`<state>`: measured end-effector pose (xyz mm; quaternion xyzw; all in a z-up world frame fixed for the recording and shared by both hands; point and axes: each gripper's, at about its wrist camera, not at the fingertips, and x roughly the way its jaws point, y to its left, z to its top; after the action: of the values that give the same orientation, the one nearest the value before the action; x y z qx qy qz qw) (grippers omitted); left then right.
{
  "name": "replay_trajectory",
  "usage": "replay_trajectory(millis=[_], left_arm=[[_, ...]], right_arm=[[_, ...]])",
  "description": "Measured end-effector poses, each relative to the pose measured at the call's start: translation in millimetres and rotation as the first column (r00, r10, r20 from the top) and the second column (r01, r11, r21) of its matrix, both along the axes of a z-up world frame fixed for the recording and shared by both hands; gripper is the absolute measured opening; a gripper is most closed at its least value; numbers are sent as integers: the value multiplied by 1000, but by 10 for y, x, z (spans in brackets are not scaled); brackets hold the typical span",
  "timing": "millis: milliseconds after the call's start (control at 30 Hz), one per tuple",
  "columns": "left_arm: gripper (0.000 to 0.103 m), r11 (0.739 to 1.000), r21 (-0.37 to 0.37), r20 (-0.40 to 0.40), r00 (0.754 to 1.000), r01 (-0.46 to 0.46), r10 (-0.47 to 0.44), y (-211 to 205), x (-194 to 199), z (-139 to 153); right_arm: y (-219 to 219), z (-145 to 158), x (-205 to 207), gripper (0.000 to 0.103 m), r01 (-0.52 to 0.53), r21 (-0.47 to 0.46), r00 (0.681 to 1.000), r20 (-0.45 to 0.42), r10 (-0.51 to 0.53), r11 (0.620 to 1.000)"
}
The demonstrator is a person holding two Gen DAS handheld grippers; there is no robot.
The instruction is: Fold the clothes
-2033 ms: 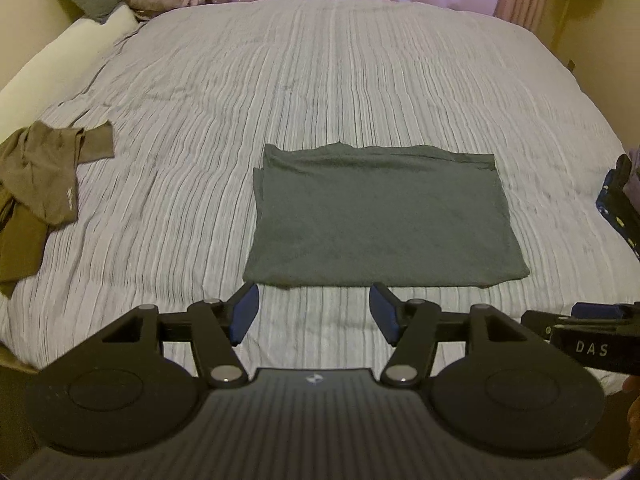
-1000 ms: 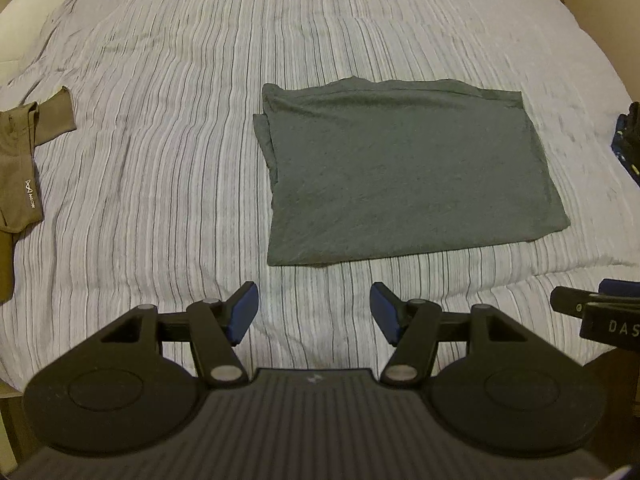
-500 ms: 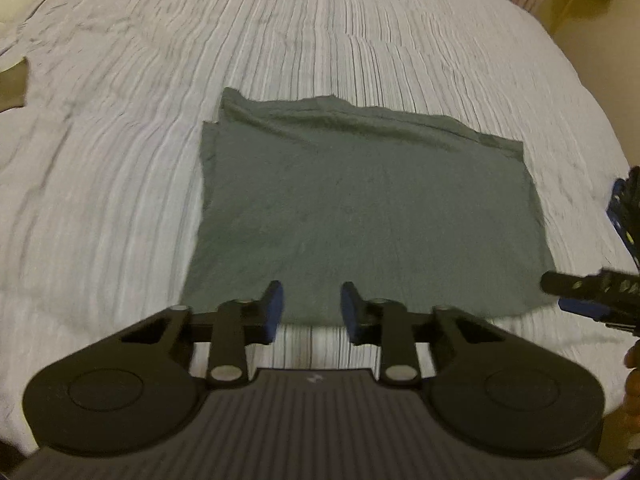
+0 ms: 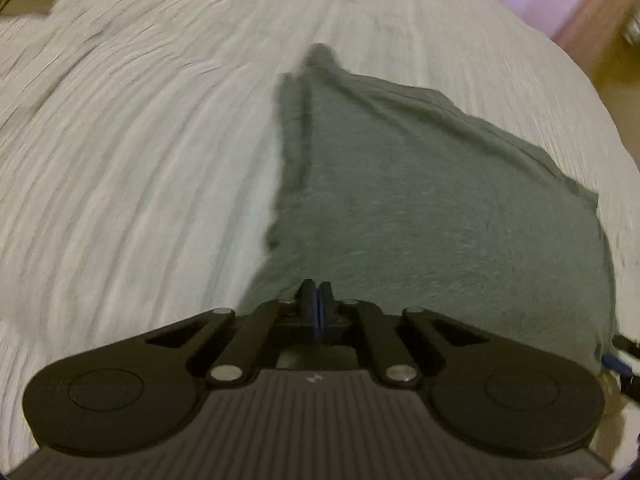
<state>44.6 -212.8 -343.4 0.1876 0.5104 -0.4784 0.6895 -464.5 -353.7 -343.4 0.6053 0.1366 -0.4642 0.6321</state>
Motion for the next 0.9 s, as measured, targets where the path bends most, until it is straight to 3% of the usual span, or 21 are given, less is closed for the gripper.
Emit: replay_trajectory(millis=[67,167,200,233,400,467,533,700,900], left_arm=[[9,1000,1,4,1000,-16,16,30,51,150],[15,997,-74,-14,1000,-13,12,-67,54,353],[16,995,-100,-23,1000,-11,9,-119,57,389],[16,993,-121,-32,999,-11,7,-196,66,379],[16,987,-161,-45,999,4,-11,-561,183,79],[14,992,-123,-1,1000,18,-18,-592,225,-66],[5,996,-93,11,1000,15,-14,-549,315,-146],[11,992,-97,-63,995,-82,77,-354,456,-10],[13,985,-128,-202,976,-114,86,-260,503,137]], right_arm=[[-30,133,-130,42,21,-32,1000,-9,-21,999],[-205,335,-217,46,33,-112,999,-18,-36,993],[-282,349,-210,60,36,-128,999,-11,-37,991],[-361,353,-198,65,38,-142,999,-1,-38,989],[-678,67,-57,65,-41,-121,999,7,42,992],[-735,-50,-37,65,-87,-106,996,11,89,990],[-749,-123,-55,65,-135,-102,990,29,139,986],[-721,-228,-130,65,-250,-88,961,99,258,964],[-848,-385,14,62,-309,-53,933,179,313,950]])
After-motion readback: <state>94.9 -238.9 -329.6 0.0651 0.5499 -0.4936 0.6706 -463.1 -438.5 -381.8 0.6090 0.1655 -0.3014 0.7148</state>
